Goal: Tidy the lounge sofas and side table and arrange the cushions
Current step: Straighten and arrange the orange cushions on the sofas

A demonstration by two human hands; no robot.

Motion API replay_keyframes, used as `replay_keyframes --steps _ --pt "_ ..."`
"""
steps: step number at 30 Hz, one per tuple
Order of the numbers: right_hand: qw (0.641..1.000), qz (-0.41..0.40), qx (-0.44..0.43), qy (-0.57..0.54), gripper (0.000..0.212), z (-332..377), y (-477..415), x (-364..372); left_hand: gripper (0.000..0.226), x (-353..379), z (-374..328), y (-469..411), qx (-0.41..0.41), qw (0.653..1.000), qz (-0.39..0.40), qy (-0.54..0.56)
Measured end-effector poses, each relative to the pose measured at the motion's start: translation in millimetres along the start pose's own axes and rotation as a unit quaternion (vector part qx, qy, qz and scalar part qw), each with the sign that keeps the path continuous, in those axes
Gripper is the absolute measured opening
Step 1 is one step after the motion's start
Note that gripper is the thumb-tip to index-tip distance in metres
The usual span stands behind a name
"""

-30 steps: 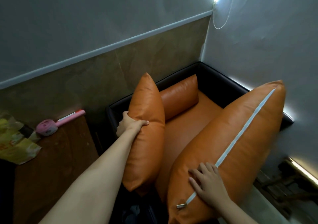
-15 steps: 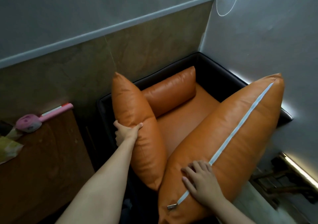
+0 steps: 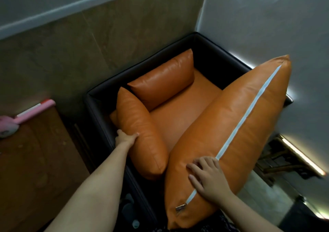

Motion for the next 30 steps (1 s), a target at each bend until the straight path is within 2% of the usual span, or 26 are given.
replay_keyframes --steps 3,8,20,23,25,30 --pt "1.0 -0.005 -0.002 -0.003 0.031 5.6 -11.2 -0.7 0.089 8.9 12.0 9.1 0.017 0.998 0.053 -0.018" --pt "1.0 0.004 0.002 0.001 0.03 10.6 -27.7 -0.4 0.09 8.2 26.0 25.5 0.05 0.997 0.059 -0.012" --pt "0.999 0.01 0.05 -0.008 0.034 20.8 -34.6 -7.5 0.064 19.4 13.8 74.5 0.157 0.983 0.084 0.044" --pt "0.997 0.014 0.06 -0.04 0.043 19.3 -36.8 -12.4 0.058 30.2 2.8 88.4 0.18 0.976 0.103 0.061" --pt "0.995 0.028 0.081 -0.061 0.057 11.8 -36.2 -17.1 0.055 36.1 -5.1 98.3 0.192 0.973 0.107 0.066" --pt "0.988 0.034 0.14 -0.048 0.078 -35.6 -34.2 -31.9 0.054 54.1 -25.5 121.6 0.214 0.968 0.11 0.063"
Point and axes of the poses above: each hand's wrist, its own y-axis away from the middle knuckle, its own x-axis out of the palm, z = x × y, the point moved 2 cm from there along -y, towards the middle knuckle, and after that the axes turned 7 degrees about -x, right-handed, at the moved point
